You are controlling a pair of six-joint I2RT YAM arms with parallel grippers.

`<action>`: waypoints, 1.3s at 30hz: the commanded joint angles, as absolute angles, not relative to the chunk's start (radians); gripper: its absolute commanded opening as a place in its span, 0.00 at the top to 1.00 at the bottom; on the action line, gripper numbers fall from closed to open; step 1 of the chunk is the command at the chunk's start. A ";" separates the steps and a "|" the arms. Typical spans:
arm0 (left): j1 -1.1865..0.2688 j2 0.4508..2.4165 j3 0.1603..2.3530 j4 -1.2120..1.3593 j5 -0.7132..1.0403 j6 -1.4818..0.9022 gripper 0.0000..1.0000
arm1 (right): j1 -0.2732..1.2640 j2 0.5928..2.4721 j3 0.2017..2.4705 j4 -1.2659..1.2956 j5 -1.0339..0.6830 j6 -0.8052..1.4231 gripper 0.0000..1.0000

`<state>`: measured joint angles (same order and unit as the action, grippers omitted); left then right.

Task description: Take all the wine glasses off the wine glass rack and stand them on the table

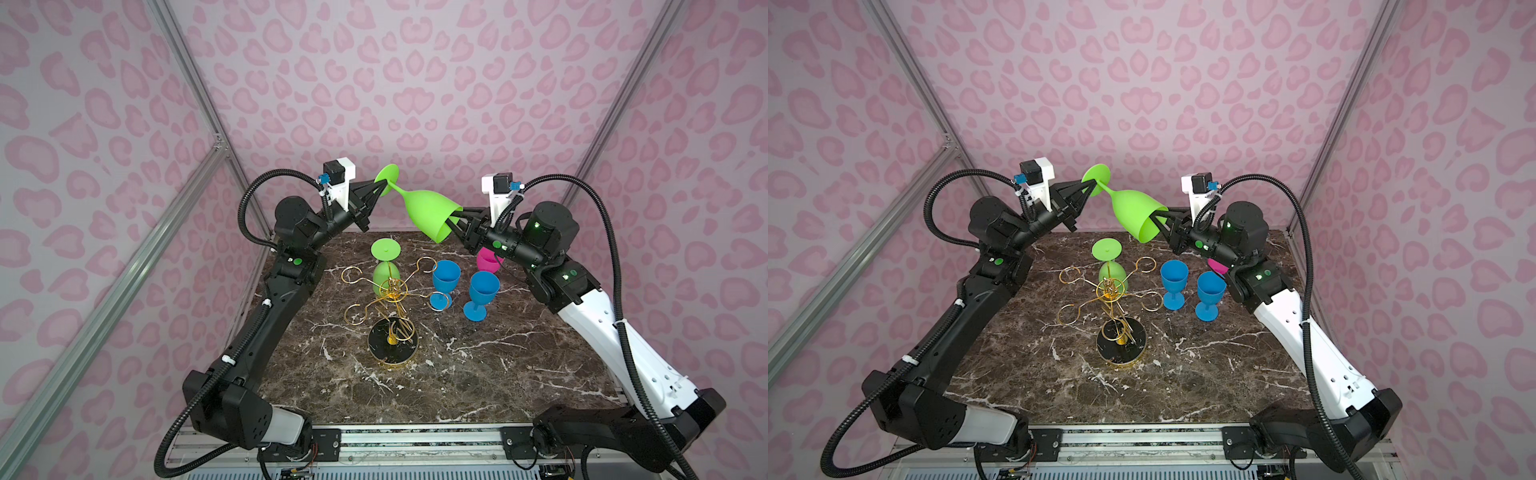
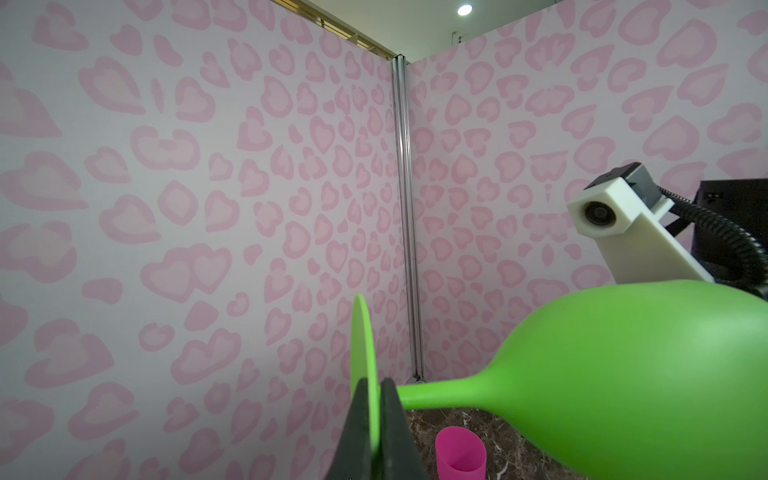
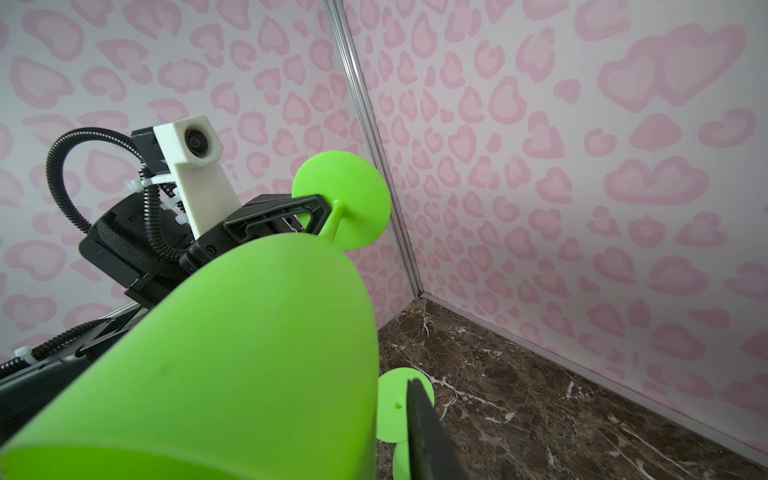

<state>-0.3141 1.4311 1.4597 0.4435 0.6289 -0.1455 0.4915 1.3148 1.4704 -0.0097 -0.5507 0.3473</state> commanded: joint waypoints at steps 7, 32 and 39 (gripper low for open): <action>-0.310 1.428 1.450 0.469 0.628 -0.189 0.83 | 0.510 1.305 1.477 -0.005 -0.473 0.356 1.00; -0.074 1.382 1.437 0.436 0.516 -0.369 0.00 | 0.066 1.165 1.676 -1.102 0.021 0.029 1.00; -0.029 1.375 1.467 0.420 0.556 -0.400 0.03 | 0.011 1.251 1.604 -1.185 0.050 0.013 1.00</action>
<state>-0.0338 1.3888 1.4555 0.4133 0.5285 -0.3908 0.0193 1.2129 1.6272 -1.1263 0.0128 0.0311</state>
